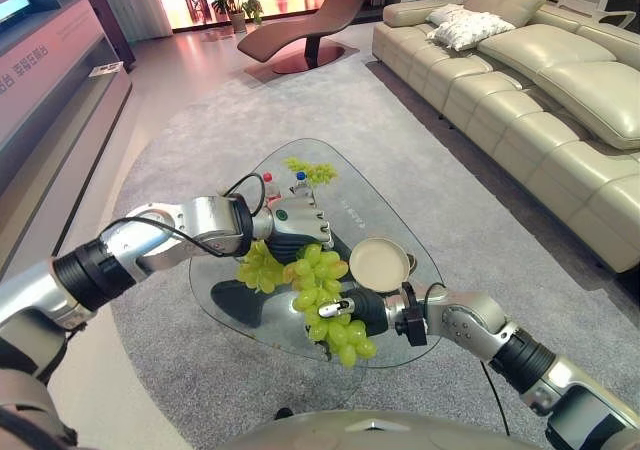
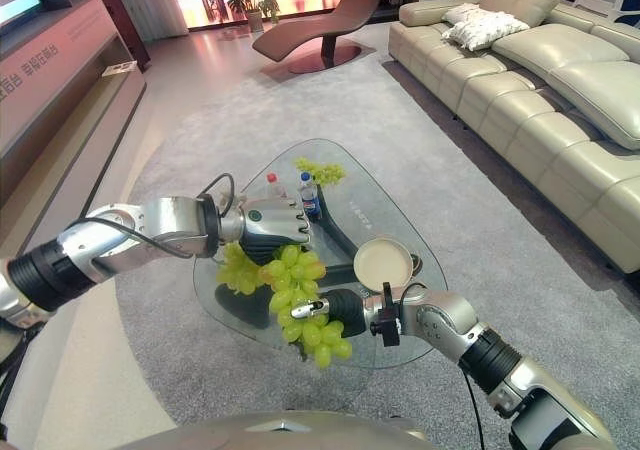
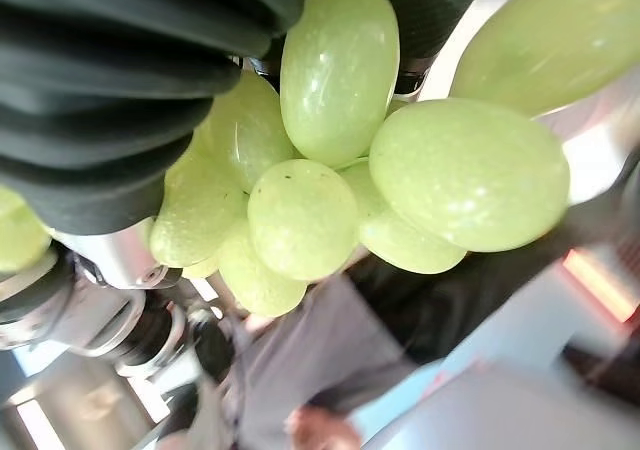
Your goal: Pick up fruits into the plate
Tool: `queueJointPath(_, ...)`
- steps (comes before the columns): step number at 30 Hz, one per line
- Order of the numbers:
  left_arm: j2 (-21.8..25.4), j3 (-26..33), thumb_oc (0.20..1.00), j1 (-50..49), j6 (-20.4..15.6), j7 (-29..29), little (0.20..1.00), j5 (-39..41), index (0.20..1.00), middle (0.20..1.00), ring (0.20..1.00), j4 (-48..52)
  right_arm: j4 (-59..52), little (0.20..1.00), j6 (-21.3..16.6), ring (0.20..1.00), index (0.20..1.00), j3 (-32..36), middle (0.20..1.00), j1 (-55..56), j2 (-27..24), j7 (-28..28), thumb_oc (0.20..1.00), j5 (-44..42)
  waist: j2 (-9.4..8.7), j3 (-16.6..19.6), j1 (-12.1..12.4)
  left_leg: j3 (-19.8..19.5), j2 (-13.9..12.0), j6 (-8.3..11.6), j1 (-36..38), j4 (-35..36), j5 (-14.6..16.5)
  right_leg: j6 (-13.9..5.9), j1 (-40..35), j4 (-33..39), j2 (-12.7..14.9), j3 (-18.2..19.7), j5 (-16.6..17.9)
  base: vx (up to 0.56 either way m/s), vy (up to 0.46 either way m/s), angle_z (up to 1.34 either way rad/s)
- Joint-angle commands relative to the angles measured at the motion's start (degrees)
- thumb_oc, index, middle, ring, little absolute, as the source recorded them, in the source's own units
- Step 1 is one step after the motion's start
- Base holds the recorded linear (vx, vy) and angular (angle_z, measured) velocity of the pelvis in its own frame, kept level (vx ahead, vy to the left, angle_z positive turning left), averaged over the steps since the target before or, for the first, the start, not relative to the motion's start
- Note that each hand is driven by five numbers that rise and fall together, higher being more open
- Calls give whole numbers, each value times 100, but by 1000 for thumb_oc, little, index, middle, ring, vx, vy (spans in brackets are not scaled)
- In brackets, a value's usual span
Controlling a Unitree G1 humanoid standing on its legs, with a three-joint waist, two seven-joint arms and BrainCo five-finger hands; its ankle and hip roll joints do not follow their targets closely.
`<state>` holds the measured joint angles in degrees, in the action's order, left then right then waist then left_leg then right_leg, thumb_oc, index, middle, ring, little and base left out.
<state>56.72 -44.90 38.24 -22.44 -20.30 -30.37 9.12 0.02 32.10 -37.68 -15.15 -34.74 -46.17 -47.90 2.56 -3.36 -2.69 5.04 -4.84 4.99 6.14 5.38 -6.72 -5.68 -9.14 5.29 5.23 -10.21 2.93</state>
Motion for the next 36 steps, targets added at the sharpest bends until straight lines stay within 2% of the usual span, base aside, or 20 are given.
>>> queueJointPath(1,-1,1001,1000,-356,320,385,1000,560,1000,1000,1000,-618,-273,200,-768,200,200,922,200,142,-149,-32,200,462,-407,-215,178,45,369,-261,421,-38,809,-89,-109,-137,-36,-92,-164,0,0,0)
queueJointPath(6,-335,2005,1000,-1858,622,614,1000,1080,1000,1000,1000,-1070,-57,200,-1430,200,200,1664,200,655,-574,-50,200,1577,-484,-311,219,71,342,-286,426,-38,801,-73,-93,-157,-43,-66,-148,23,-2,-5)
queueJointPath(7,-468,2262,1000,-2288,762,595,1000,1465,1000,1000,1000,-1289,83,200,-1686,200,200,1877,200,815,-741,55,200,1914,-515,-340,244,74,331,-292,424,-38,802,-69,-98,-156,-48,-76,-145,0,0,0)
queueJointPath(8,-517,2371,1000,-2464,815,620,1000,1594,1000,1000,1000,-1380,145,200,-1780,200,200,1960,200,866,-804,101,200,2029,-524,-354,254,76,324,-291,425,-38,799,-66,-101,-159,-51,-79,-144,30,-19,0)
queueJointPath(9,-582,2541,1000,-2738,824,622,1000,1778,1000,1000,1000,-1564,260,200,-1962,200,200,2071,200,941,-884,211,200,2235,-547,-377,277,76,315,-288,419,-38,791,-63,-95,-167,-54,-85,-141,0,0,0)
queueJointPath(11,-769,2827,1000,-3149,1062,480,1000,2565,1000,1000,1000,-1888,457,200,-2232,200,200,2237,200,1034,-986,500,200,2718,-589,-429,324,78,294,-282,403,-38,779,-54,-84,-186,-55,-106,-143,23,-36,-1)
queueJointPath(12,-1000,3004,1000,-3419,1120,452,1000,2868,1000,1000,1000,-2205,638,200,-2414,200,200,2354,200,1090,-1039,659,200,2979,-621,-470,362,69,282,-281,392,-38,777,-49,-74,-199,-59,-119,-144,12,-46,0)
queueJointPath(15,-1458,3090,1000,-3743,1317,467,1000,3169,1000,1000,1000,-3171,1141,200,-2637,200,200,2433,200,977,-1072,1072,200,3451,-737,-586,473,54,254,-274,347,-38,783,-38,-23,-243,-78,-152,-155,-13,-103,2)
queueJointPath(19,-1837,3015,1000,-3757,1565,700,1000,3139,1000,1000,1000,-4421,1637,200,-2626,200,200,2273,200,570,-1027,1524,200,3560,-905,-752,598,30,214,-289,234,-66,799,-34,100,-314,-132,-173,-157,-53,-140,6)
queueJointPath(21,-2149,3060,1000,-3661,1606,756,1000,3016,1000,1000,1000,-5557,2071,200,-2460,200,200,2082,200,67,-887,1896,200,3499,-1014,-934,694,1,175,-312,76,-97,795,-16,255,-380,-195,-183,-151,-147,-208,14)
queueJointPath(23,-2233,3036,1000,-3600,1750,959,1000,3051,1000,1000,1000,-5936,2313,200,-2425,200,200,2019,200,-184,-832,2058,200,3576,-1037,-1033,725,-14,158,-320,-20,-113,785,-10,345,-415,-217,-183,-150,-158,-123,16)
queueJointPath(24,-2345,3017,1000,-3461,1771,1233,1000,3227,1000,1000,1000,-6484,2764,200,-2487,200,200,1882,200,-579,-773,2284,200,3507,-1072,-1202,781,-36,143,-330,-163,-125,767,-10,477,-457,-234,-193,-141,-247,-132,12)
queueJointPath(25,-2417,3073,1000,-3321,1969,1479,1000,3461,1000,1000,1000,-6816,3058,200,-2489,200,200,1816,200,-858,-743,2468,200,3504,-1098,-1338,833,-68,139,-343,-271,-136,752,-1,568,-483,-250,-212,-136,-308,-166,14)
queueJointPath(27,-2560,3129,1000,-3159,2074,1768,1000,3633,1000,1000,1000,-7285,3548,200,-2558,200,200,1722,200,-1259,-679,2722,200,3523,-1112,-1536,891,-127,141,-356,-438,-151,712,11,717,-531,-267,-241,-119,-209,-120,33)
queueJointPath(32,-2745,3138,1000,-2948,2136,1912,1000,3938,1000,1000,1000,-7675,4401,200,-2540,200,200,1606,200,-2097,-768,3041,200,3729,-998,-1926,1008,-262,174,-366,-758,-164,615,41,1000,-609,-264,-340,-80,-150,-17,26)
queueJointPath(34,-2830,2979,1000,-2791,1971,1882,1000,4075,1000,1000,1000,-7605,4816,200,-2538,200,200,1477,200,-2618,-912,3169,200,3893,-849,-2134,1045,-350,239,-366,-942,-169,562,57,1173,-643,-238,-395,-68,-183,85,24)
queueJointPath(35,-2840,2963,1000,-2770,1954,1878,1000,4091,1000,1000,1000,-7581,4838,200,-2520,200,200,1461,200,-2673,-930,3185,200,3914,-829,-2159,1045,-361,247,-366,-968,-171,555,59,1196,-649,-234,-401,-67,-227,113,13)
queueJointPath(36,-2889,2816,1000,-2657,1870,1893,1000,4238,1000,1000,1000,-7419,5031,200,-2469,200,200,1377,200,-3006,-1029,3286,200,3977,-723,-2307,1068,-409,300,-371,-1087,-173,514,63,1315,-675,-211,-445,-58,-169,92,7)
